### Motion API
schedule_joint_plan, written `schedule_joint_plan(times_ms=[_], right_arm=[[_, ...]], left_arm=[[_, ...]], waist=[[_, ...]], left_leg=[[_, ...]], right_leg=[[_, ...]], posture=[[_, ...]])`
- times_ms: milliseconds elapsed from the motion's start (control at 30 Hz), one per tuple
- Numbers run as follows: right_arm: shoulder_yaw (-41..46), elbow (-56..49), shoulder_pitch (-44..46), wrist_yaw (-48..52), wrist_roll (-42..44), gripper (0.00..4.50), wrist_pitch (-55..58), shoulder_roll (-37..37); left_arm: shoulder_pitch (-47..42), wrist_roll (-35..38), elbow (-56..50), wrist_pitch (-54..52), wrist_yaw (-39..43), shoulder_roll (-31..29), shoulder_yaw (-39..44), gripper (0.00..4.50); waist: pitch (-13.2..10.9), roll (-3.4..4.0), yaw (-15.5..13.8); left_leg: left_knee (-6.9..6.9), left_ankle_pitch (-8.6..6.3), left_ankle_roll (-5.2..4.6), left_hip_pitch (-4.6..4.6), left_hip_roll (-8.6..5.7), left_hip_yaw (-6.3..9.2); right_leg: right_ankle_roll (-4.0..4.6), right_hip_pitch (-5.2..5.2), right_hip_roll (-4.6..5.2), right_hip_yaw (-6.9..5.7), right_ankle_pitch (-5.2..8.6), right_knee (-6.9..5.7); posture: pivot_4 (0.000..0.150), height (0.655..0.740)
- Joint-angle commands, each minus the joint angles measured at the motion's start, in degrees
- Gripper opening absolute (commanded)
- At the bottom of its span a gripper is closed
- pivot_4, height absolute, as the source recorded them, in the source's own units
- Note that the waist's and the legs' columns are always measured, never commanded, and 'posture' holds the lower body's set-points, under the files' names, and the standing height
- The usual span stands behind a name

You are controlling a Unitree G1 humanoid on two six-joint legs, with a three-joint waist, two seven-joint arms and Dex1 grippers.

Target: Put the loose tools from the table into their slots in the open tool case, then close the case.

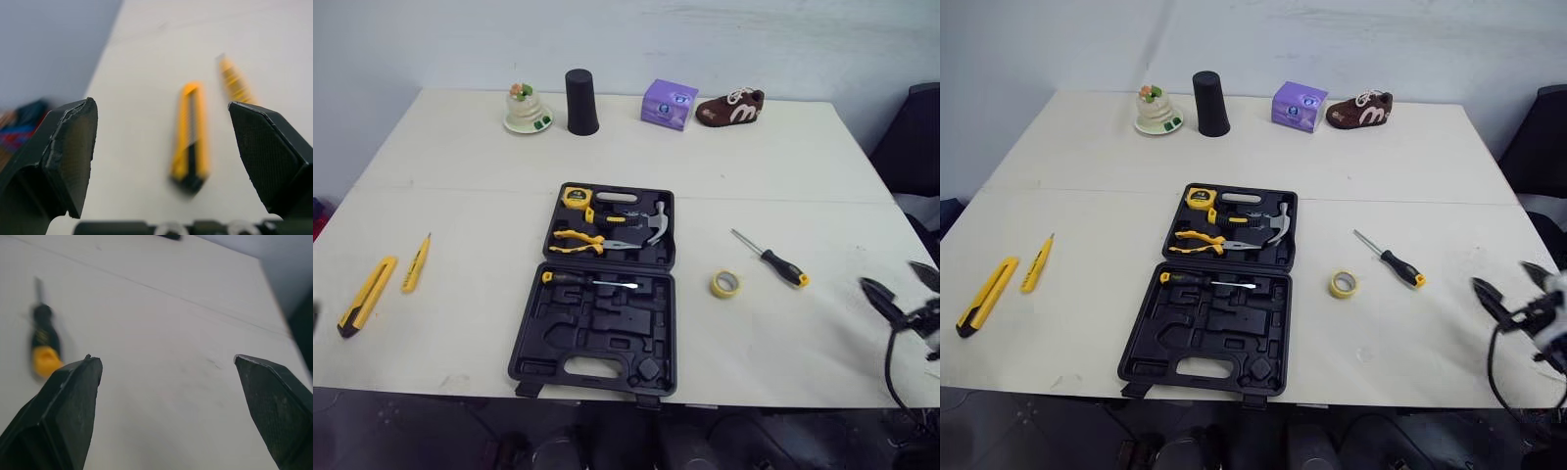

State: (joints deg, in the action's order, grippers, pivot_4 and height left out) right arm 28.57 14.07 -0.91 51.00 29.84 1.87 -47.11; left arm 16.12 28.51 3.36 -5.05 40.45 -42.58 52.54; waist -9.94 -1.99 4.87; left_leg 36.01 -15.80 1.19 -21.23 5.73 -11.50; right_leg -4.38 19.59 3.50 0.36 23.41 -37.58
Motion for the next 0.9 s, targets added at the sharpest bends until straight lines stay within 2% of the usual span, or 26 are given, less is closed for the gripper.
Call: schedule_joint_plan(times_ms=[33,100,233,367,600,733,767,900], right_arm=[[-4.16,-9.08,0.84,5.59,3.74,4.5,13.85,-6.54],[-7.0,-10.73,3.31,5.2,2.59,4.5,18.7,-9.11],[-12.37,-9.41,10.04,3.45,-0.6,4.5,25.24,-10.88],[-18.41,-2.98,16.58,6.0,-5.89,4.5,23.36,-10.72],[-23.33,7.95,23.07,10.0,-11.29,4.5,20.01,-9.5],[-24.95,13.78,25.33,12.11,-13.68,4.5,15.89,-7.91],[-25.07,15.1,25.94,12.58,-13.82,4.25,15.09,-7.24],[-25.6,17.71,27.32,14.37,-14.51,2.69,13.96,-6.14]], left_arm=[[-2.35,3.18,-10.8,-3.76,1.37,-0.84,-7.13,4.47],[-2.44,3.57,-16.92,-6.34,3.82,-1.3,-13.48,4.47],[-4.89,12.27,-27.54,-13.95,7.04,-1.51,-21.44,4.47],[-9.26,16.39,-36.42,-20.09,8.2,-4.52,-28.85,4.47],[-13.51,20.95,-42.74,-20.79,11.11,-4.9,-32.57,4.47],[-15.14,21.53,-43.2,-22.83,9.02,-4.65,-34.17,4.47],[-15.37,20.94,-43.27,-22.64,8.5,-4.2,-34.68,4.49],[-14.41,20.04,-43.11,-22.35,8.27,-3.54,-35.18,4.5]], waist=[[-0.06,0.09,-0.18],[-0.07,0.11,-0.25],[-0.09,0.06,-0.28],[-0.21,0.2,-0.25],[-0.59,0.65,-0.15],[-0.61,0.67,-0.1],[-0.61,0.67,-0.11],[-0.62,0.66,0.01]], left_leg=[[-0.02,0.06,-0.11,-0.02,0.0,0.0],[-0.02,0.03,-0.12,-0.07,0.0,-0.02],[0.08,0.01,-0.14,-0.19,0.01,-0.03],[0.11,0.06,-0.09,-0.25,0.02,-0.04],[0.25,0.09,-0.07,-0.25,0.06,-0.12],[0.35,0.09,-0.06,-0.23,0.08,-0.11],[0.39,0.09,-0.06,-0.23,0.08,-0.11],[0.66,0.05,0.02,-0.19,0.19,-0.1]], right_leg=[[0.0,0.02,-0.02,0.01,0.0,0.04],[0.0,0.03,-0.04,0.04,0.0,0.13],[-0.02,0.08,-0.08,0.05,0.0,0.19],[-0.04,0.15,-0.18,0.12,0.02,0.23],[-0.08,0.16,-0.33,0.23,0.03,0.21],[-0.09,0.13,-0.46,0.35,0.03,0.17],[-0.1,0.13,-0.55,0.4,0.03,0.17],[-0.15,0.06,-0.89,0.63,-0.01,0.11]], posture=[[0.15,0.74],[0.15,0.74],[0.15,0.74],[0.15,0.74],[0.15,0.74],[0.15,0.74],[0.15,0.74],[0.15,0.74]])
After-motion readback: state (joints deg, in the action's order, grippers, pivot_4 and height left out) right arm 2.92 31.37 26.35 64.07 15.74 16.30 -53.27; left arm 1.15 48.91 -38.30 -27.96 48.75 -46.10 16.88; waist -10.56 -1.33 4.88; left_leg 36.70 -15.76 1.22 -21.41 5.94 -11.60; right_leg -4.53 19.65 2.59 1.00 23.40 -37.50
